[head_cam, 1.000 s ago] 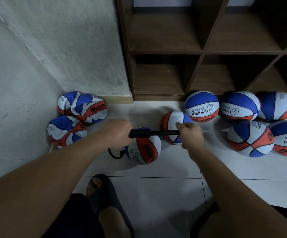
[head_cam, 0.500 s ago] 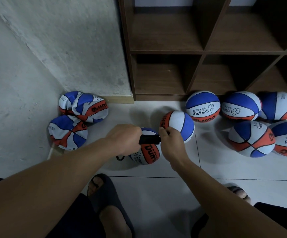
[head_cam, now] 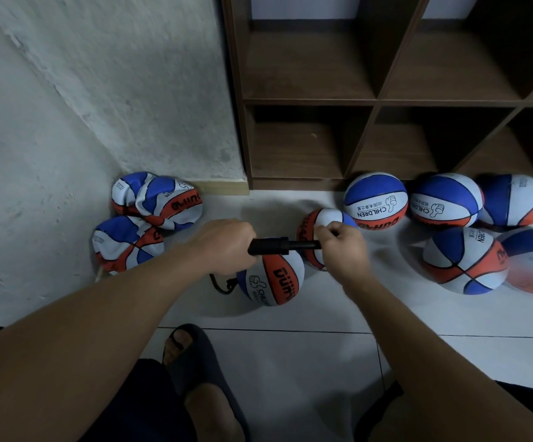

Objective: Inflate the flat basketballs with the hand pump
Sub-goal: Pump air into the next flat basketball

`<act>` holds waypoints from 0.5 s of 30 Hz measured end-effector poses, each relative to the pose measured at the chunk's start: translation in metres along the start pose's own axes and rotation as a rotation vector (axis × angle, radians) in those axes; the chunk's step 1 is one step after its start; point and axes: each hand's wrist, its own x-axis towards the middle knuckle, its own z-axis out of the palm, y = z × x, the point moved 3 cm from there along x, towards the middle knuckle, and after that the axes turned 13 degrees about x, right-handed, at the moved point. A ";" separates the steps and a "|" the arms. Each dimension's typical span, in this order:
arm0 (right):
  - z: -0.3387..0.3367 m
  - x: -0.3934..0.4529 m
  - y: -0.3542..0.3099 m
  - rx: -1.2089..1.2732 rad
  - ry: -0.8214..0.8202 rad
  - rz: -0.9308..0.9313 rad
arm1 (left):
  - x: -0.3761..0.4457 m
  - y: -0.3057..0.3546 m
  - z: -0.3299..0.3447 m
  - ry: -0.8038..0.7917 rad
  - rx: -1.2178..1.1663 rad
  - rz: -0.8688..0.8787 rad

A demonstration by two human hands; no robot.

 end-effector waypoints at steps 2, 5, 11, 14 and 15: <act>-0.020 0.011 -0.001 0.030 0.064 0.015 | -0.001 -0.011 -0.003 -0.011 0.022 -0.019; -0.029 0.013 0.001 0.056 0.145 0.003 | -0.003 -0.011 -0.001 -0.030 0.018 -0.034; 0.018 -0.019 0.000 0.025 0.072 -0.035 | -0.007 0.012 -0.001 -0.034 0.010 -0.040; 0.029 -0.026 -0.005 0.038 0.005 -0.061 | -0.007 0.019 0.000 -0.011 0.011 -0.021; 0.031 -0.027 -0.006 0.042 -0.016 -0.063 | -0.006 0.021 0.002 -0.005 0.007 -0.017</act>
